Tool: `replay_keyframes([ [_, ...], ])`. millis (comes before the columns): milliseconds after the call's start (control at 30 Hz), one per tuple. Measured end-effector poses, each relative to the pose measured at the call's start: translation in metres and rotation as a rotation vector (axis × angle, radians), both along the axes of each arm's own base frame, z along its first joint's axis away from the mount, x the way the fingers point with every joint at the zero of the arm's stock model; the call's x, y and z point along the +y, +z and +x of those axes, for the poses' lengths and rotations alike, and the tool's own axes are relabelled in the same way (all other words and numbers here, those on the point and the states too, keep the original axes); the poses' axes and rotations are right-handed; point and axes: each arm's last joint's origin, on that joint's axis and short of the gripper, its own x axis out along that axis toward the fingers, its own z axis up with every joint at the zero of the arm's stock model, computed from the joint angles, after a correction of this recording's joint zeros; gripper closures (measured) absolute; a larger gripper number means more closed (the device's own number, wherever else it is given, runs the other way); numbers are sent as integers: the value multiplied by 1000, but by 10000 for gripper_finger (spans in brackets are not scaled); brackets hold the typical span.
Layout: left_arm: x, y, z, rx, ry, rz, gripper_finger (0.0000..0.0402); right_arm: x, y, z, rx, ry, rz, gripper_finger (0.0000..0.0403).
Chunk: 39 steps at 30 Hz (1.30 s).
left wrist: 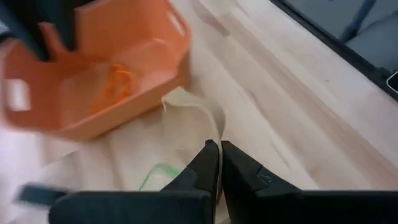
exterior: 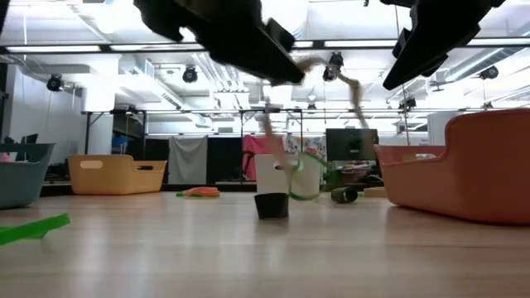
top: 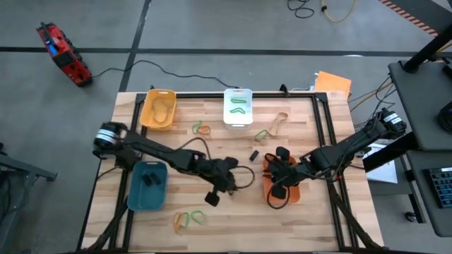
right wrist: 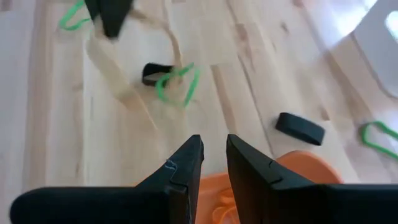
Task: Sort rubber bands into baskets
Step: Put the middle light brown rubber band into the yellow bin
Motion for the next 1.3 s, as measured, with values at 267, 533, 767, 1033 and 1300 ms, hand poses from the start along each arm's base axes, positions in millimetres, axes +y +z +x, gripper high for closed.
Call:
replay_keyframes([
  [267,21,50,-55,-137,204,99,402,-2,-2,0,-20,-47,-44,335],
  [533,54,89,-121,-169,630,342,401,-4,-1,0,-52,-94,-96,335],
  [767,94,108,-171,-148,1001,439,401,-4,1,2,-75,-100,-109,335],
  [1033,144,112,-209,-38,1310,458,401,-5,2,3,-99,-115,-136,335],
  [1300,192,91,-233,140,1580,503,401,-6,3,3,-112,-142,-167,335],
])
